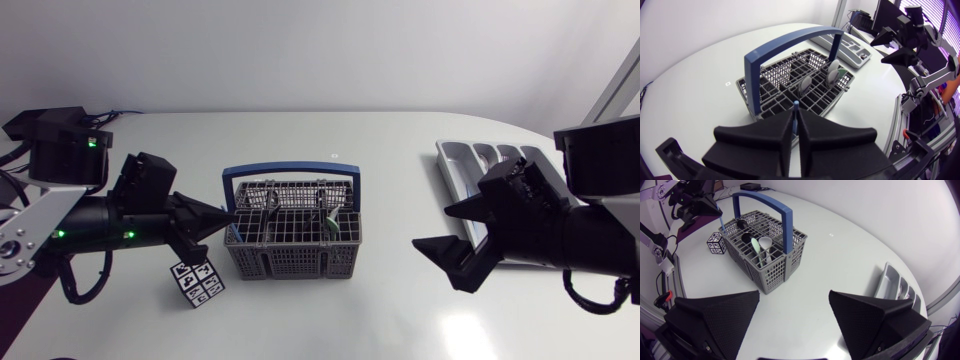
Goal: Transfer all utensils from the basket to the drawer tray.
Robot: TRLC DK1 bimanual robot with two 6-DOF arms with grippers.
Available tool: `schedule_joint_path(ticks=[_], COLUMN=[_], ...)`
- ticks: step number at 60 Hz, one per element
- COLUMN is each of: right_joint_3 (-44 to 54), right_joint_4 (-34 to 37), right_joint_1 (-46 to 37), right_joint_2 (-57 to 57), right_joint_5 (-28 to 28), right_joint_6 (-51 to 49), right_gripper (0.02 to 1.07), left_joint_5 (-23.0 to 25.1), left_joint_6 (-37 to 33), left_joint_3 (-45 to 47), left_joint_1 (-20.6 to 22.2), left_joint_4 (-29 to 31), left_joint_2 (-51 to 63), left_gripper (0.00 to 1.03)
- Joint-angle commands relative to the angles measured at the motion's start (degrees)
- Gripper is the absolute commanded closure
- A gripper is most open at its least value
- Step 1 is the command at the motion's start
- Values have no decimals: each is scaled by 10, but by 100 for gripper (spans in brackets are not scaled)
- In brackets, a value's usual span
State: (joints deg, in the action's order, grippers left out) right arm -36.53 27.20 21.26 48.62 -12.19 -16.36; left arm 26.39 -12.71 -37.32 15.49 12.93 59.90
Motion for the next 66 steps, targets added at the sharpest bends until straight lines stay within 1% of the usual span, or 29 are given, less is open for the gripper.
schedule_joint_path(ticks=[1, 14, 17, 22, 27, 34, 43, 48, 55, 58, 61, 66], right_joint_3=[16, 14, 9, 1, -19, -44, -86, -110, -135, -143, -150, -161], right_joint_4=[-1, 8, 14, 23, 37, 51, 71, 81, 86, 85, 82, 80], right_joint_1=[8, 25, 25, 25, 25, 25, 57, 85, 101, 101, 101, 110], right_joint_2=[-5, -11, -12, -18, -23, -25, -6, 13, 46, 61, 76, 97], right_joint_5=[1, 11, 11, 11, 9, 6, 4, -2, -43, -57, -80, -101], right_joint_6=[-7, -8, -8, -8, -8, -8, 4, 12, 17, 19, 24, 32], right_gripper=[7, 7, 7, 7, 7, 7, 7, 7, 7, 7, 7, 7], left_joint_5=[9, 13, 13, 13, 14, 16, 29, 46, 77, 81, 82, 90], left_joint_6=[-7, 2, 3, 4, 14, 50, 98, 124, 153, 162, 169, 172], left_joint_3=[-41, -123, -156, -189, -227, -276, -271, -261, -256, -256, -259, -266], left_joint_1=[-5, -5, -5, -5, -5, 5, 40, 59, 75, 85, 104, 123], left_joint_4=[15, 72, 98, 126, 154, 188, 190, 185, 172, 165, 156, 154], left_joint_2=[-17, -40, -49, -60, -73, -83, -71, -44, -11, 0, 14, 36], left_gripper=[100, 100, 100, 100, 100, 100, 100, 100, 100, 100, 100, 100])
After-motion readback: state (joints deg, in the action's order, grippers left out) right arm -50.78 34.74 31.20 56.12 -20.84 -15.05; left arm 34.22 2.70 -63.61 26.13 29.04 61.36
